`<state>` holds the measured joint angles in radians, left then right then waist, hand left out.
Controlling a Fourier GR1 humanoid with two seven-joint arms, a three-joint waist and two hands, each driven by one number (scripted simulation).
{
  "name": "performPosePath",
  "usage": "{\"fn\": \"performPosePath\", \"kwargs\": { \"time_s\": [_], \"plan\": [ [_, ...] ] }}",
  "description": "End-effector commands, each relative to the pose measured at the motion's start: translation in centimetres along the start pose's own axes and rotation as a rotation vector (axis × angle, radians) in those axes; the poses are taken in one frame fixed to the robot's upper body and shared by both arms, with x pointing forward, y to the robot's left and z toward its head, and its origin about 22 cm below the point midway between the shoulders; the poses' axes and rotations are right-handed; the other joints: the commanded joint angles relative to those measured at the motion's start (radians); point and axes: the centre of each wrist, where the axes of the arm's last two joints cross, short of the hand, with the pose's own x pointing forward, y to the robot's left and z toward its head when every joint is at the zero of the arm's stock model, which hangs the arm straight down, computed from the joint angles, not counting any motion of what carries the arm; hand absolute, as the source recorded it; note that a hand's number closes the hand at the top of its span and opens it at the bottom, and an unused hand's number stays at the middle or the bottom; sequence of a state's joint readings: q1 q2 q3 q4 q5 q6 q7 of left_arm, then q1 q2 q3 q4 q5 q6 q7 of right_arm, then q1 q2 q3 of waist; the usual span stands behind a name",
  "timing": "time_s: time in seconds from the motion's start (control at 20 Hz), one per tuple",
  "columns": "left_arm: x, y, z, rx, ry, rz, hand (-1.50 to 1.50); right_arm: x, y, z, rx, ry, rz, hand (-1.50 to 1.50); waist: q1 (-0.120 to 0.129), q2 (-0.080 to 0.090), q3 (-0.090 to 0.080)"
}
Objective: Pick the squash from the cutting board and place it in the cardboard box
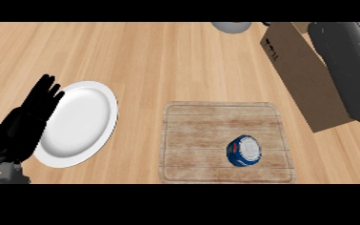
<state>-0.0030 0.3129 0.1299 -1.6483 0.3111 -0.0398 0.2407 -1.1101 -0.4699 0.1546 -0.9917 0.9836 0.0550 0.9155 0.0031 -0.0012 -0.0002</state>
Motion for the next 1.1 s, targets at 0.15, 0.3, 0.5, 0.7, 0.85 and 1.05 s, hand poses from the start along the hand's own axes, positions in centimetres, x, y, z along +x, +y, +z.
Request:
{"fn": "performPosePath", "kwargs": {
  "time_s": [0.15, 0.3, 0.5, 0.7, 0.85, 1.05],
  "plan": [
    [0.4, -0.5, -0.6, 0.0, 0.002, 0.007, 0.0, -4.7, 1.5, -1.8, 0.002, -0.02, 0.007, 1.5, 0.001, 0.001, 0.0],
    [0.4, -0.2, -0.9, 0.011, -0.006, 0.001, 0.0, -6.9, 3.3, -3.2, 0.0, -0.012, -0.005, 1.5, 0.003, 0.003, 0.0],
    [0.6, -0.5, 0.4, -0.014, 0.007, 0.005, 0.0, -9.2, 6.4, -4.7, 0.027, 0.019, -0.019, 1.5, 0.02, 0.006, 0.001],
    [1.8, -1.9, -0.7, -0.011, -0.017, -0.001, 0.0, -11.8, 9.1, -5.1, 0.082, 0.017, -0.044, 1.5, 0.021, 0.009, 0.001],
    [0.2, -1.3, -0.3, 0.0, -0.007, 0.012, 0.0, -13.1, 11.6, -4.2, 0.226, 0.08, -0.099, 1.5, 0.02, 0.007, 0.001],
    [-0.1, -1.0, 0.1, -0.021, 0.012, 0.005, 0.0, -15.8, 11.9, -5.1, 0.306, 0.204, -0.085, -1.5, 0.019, 0.007, 0.001]
  ]
}}
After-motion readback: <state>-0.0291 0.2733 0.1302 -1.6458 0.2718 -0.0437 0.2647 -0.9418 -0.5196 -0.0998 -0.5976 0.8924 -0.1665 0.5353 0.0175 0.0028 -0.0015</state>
